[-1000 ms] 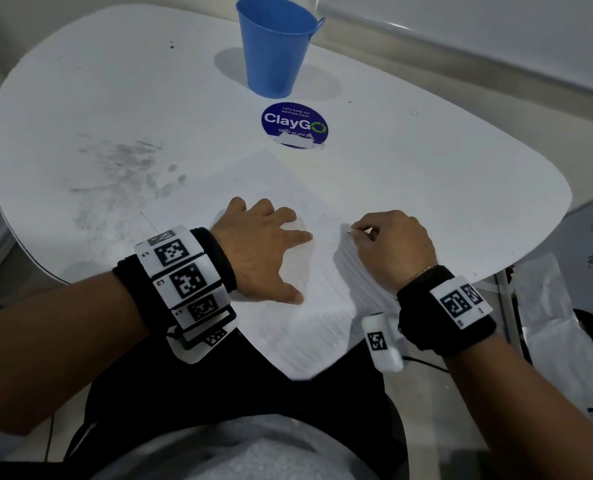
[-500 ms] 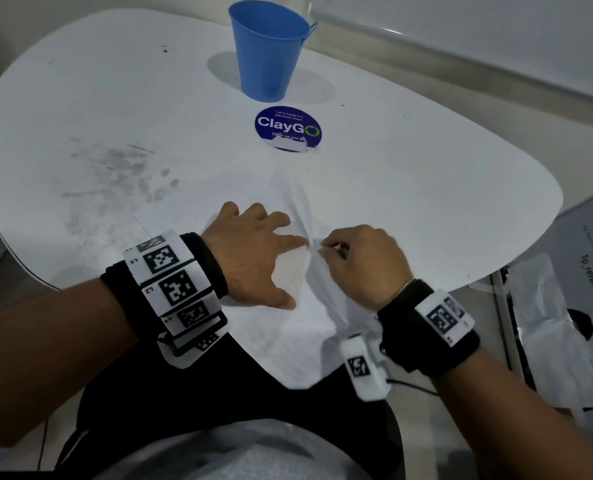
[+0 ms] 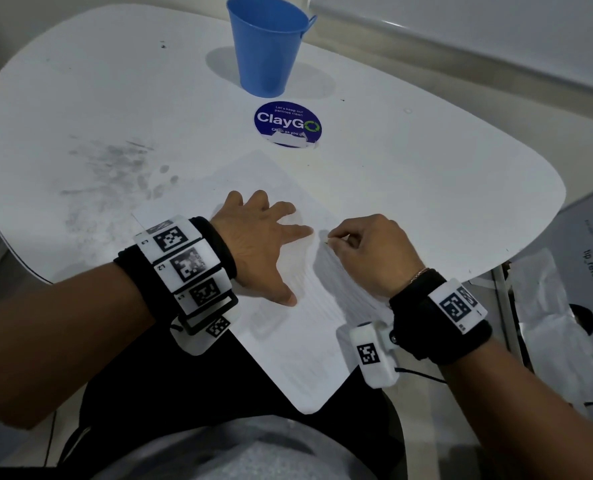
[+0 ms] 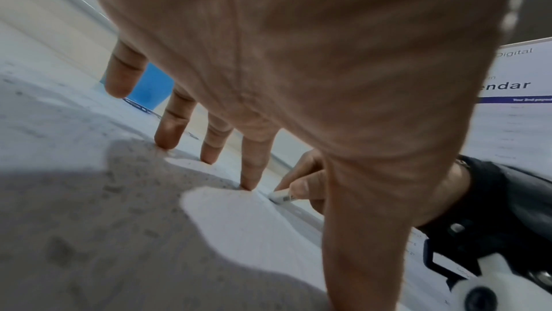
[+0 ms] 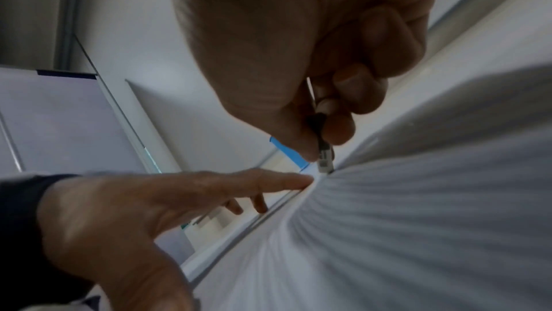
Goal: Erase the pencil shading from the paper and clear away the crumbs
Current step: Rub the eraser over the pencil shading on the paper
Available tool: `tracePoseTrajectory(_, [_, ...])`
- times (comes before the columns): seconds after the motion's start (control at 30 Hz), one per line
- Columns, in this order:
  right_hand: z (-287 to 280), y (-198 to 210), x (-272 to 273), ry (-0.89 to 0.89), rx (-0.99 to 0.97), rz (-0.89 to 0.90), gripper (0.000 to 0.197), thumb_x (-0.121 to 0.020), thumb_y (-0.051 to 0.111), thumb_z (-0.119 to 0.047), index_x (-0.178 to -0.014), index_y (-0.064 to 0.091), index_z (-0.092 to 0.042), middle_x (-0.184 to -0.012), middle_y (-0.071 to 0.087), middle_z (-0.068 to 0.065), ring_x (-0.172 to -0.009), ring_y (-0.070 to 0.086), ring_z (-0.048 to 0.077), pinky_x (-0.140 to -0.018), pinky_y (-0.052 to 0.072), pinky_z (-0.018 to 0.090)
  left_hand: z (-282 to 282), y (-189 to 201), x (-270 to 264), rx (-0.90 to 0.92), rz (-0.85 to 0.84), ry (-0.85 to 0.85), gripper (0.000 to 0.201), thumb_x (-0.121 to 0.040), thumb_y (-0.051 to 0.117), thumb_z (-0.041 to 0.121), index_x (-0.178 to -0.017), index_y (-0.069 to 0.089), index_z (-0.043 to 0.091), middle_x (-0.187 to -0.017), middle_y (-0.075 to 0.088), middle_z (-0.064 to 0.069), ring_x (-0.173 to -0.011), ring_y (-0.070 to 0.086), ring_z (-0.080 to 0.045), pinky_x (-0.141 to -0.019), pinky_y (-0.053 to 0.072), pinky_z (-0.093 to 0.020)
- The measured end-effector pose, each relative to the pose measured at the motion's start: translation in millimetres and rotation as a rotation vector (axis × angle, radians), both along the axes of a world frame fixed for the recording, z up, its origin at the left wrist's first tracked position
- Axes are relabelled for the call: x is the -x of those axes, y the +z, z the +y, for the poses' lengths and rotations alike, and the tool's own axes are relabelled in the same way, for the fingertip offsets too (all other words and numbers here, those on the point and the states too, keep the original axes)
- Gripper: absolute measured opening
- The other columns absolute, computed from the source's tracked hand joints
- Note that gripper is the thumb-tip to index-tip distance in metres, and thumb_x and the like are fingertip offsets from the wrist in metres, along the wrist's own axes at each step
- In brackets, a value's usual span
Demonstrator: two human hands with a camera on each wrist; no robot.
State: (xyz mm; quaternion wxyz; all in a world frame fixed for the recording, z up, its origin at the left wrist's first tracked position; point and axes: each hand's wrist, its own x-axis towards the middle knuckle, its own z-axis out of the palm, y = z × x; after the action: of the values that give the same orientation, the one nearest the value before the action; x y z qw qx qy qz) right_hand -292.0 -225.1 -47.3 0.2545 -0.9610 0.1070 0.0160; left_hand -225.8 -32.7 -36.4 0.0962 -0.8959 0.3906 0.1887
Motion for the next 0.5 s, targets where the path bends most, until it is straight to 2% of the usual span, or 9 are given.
tracePoseTrajectory(0.07, [-0.7, -1.4, -0.8, 0.007, 0.01, -0.003, 0.015, -0.092, 0.061, -0.029, -0.089, 0.076, -0.028, -0.059, 0.054, -0.017, -0.062, 0.055, 0.008, -0.063, 0.041, 0.024, -1.4, 0.4, -1.2, -0.025, 0.005, -0.005, 0.108, -0.068, 0.049, 0.091, -0.156, 0.001, 0.049, -0.166, 0.001, 0.008, -0.146, 0.012, -0.026, -0.117, 0.017, -0.049])
tracePoseTrajectory(0.13, [-6.4, -0.5, -4.5, -0.044, 0.04, -0.021, 0.015, -0.092, 0.062, -0.033, -0.09, 0.076, -0.028, -0.061, 0.056, -0.017, -0.069, 0.06, 0.016, -0.066, 0.046, 0.028, -2.1, 0.8, -2.0, -0.038, 0.019, -0.006, 0.11, -0.067, 0.05, 0.091, -0.156, -0.001, 0.052, -0.166, 0.0, 0.008, -0.146, 0.011, -0.027, -0.117, 0.016, -0.049])
tracePoseTrajectory(0.2, [-11.2, 1.9, -7.5, -0.092, 0.062, -0.045, 0.015, -0.092, 0.062, -0.03, -0.092, 0.076, -0.026, -0.062, 0.057, -0.015, -0.075, 0.063, 0.021, -0.071, 0.051, 0.033, -3.8, 1.5, -2.9, -0.04, 0.028, -0.002, 0.111, -0.066, 0.052, 0.091, -0.155, -0.002, 0.053, -0.166, 0.0, 0.007, -0.146, 0.01, -0.027, -0.117, 0.015, -0.049])
tracePoseTrajectory(0.3, [-1.9, 4.7, -5.6, -0.046, 0.066, -0.095, 0.015, -0.093, 0.061, -0.027, -0.096, 0.076, -0.022, -0.059, 0.053, -0.016, -0.074, 0.062, 0.021, -0.073, 0.051, 0.033, -6.4, 2.6, -4.6, -0.049, 0.037, 0.003, 0.113, -0.064, 0.056, 0.089, -0.155, -0.002, 0.053, -0.166, 0.0, 0.006, -0.146, 0.01, -0.029, -0.117, 0.014, -0.049])
tracePoseTrajectory(0.33, [3.9, 3.9, -3.3, -0.01, 0.066, -0.092, 0.016, -0.093, 0.061, -0.028, -0.097, 0.076, -0.023, -0.061, 0.056, -0.016, -0.075, 0.063, 0.02, -0.073, 0.051, 0.032, -7.3, 2.8, -4.7, -0.048, 0.042, 0.008, 0.114, -0.064, 0.057, 0.089, -0.155, -0.002, 0.053, -0.166, 0.0, 0.006, -0.146, 0.009, -0.029, -0.118, 0.014, -0.049])
tracePoseTrajectory(0.4, [10.5, 0.5, 1.0, 0.039, 0.058, -0.048, 0.018, -0.094, 0.06, -0.03, -0.098, 0.076, -0.025, -0.077, 0.07, -0.012, -0.081, 0.067, 0.019, -0.076, 0.054, 0.033, -8.5, 2.9, -4.4, -0.048, 0.036, 0.015, 0.115, -0.063, 0.059, 0.088, -0.155, -0.002, 0.053, -0.166, 0.001, 0.006, -0.146, 0.01, -0.029, -0.117, 0.015, -0.048])
tracePoseTrajectory(0.5, [0.2, -0.2, -3.4, -0.061, 0.098, -0.024, 0.021, -0.094, 0.057, -0.032, -0.102, 0.076, -0.028, -0.094, 0.075, -0.006, -0.089, 0.068, 0.022, -0.081, 0.055, 0.037, -7.5, 2.2, -4.9, -0.045, 0.027, 0.016, 0.116, -0.063, 0.057, 0.09, -0.155, -0.001, 0.053, -0.167, 0.001, 0.004, -0.146, 0.011, -0.029, -0.118, 0.014, -0.049])
